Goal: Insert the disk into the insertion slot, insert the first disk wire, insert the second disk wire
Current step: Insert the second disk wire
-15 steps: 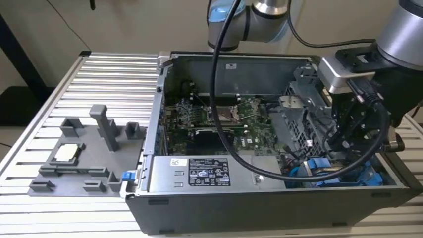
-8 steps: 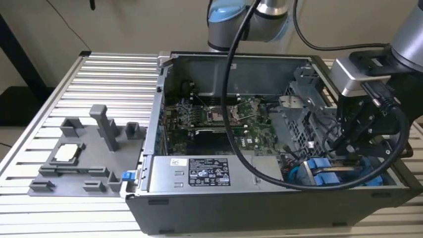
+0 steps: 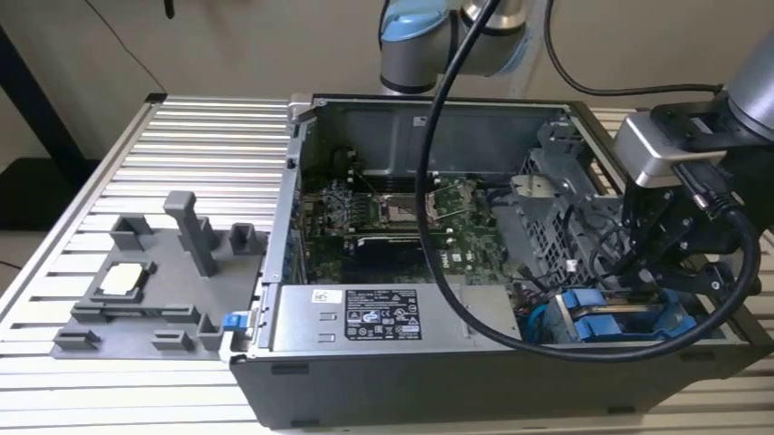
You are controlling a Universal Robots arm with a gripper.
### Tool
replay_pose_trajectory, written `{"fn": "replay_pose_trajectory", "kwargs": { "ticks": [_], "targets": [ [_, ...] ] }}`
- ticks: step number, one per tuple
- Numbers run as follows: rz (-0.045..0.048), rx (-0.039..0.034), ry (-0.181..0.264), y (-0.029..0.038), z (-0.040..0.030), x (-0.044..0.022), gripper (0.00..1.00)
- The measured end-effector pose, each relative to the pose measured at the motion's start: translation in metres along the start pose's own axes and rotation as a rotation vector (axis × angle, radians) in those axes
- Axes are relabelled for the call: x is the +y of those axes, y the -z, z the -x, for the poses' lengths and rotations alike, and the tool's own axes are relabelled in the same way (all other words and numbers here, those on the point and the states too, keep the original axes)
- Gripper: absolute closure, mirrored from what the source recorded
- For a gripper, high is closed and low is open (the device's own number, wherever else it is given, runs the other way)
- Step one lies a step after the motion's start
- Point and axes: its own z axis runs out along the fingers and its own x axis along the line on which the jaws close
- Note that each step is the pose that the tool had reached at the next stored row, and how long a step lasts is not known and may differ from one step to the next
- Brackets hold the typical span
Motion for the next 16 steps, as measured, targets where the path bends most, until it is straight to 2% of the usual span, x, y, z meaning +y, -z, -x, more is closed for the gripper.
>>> {"fn": "replay_pose_trajectory", "kwargs": {
  "ticks": [2, 6, 16],
  "targets": [
    [-0.0005, -0.0116, 0.000, -0.0008, -0.0001, -0.0001, 0.84],
    [0.0005, -0.0119, -0.005, -0.0011, -0.0005, -0.0004, 0.84],
    [-0.0052, -0.0103, -0.067, -0.0058, -0.0014, -0.0031, 0.84]
  ]
}}
